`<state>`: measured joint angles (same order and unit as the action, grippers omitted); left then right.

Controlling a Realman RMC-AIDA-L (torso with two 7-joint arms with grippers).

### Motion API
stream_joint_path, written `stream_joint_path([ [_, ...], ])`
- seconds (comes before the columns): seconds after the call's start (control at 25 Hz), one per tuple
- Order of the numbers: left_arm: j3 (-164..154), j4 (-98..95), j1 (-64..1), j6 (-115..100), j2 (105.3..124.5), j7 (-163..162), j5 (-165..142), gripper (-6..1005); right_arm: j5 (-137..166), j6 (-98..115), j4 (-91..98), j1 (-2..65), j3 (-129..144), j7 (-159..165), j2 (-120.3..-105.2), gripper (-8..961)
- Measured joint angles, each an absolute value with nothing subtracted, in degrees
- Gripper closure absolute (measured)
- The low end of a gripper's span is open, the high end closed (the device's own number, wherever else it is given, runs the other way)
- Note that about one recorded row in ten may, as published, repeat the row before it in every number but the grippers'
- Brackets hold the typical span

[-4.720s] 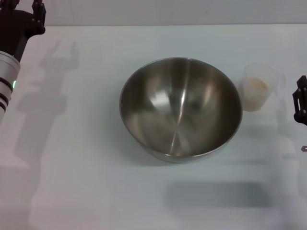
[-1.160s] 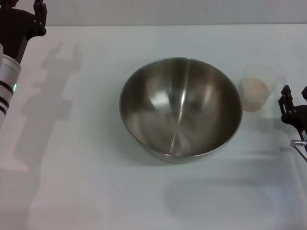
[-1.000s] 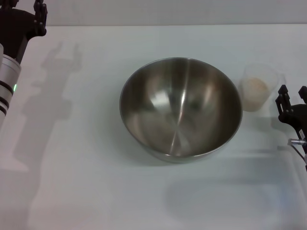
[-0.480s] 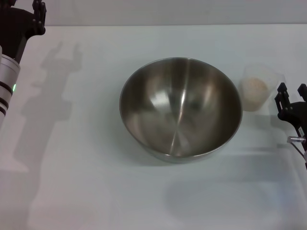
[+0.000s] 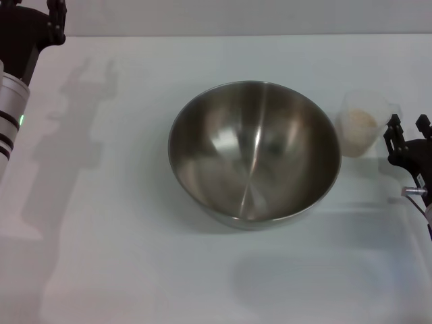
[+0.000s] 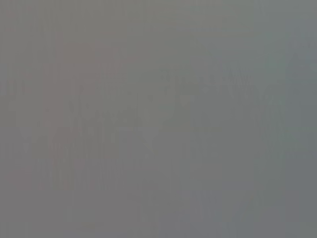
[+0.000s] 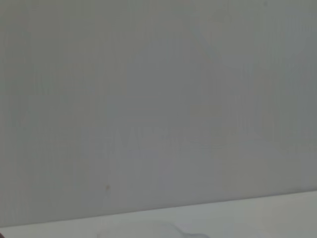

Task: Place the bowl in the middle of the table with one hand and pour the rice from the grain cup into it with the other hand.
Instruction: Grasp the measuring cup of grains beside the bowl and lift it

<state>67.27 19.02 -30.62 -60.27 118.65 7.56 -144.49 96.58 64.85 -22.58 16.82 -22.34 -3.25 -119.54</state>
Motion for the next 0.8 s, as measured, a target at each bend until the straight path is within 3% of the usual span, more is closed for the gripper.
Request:
stream_joint_path([
  [0.8, 67.5, 19.2, -32.2, -61.8, 118.47, 7.6, -144.5, 549, 96.6, 64.0, -19.7, 19.3, -22.7, 0.9, -119.43, 483],
])
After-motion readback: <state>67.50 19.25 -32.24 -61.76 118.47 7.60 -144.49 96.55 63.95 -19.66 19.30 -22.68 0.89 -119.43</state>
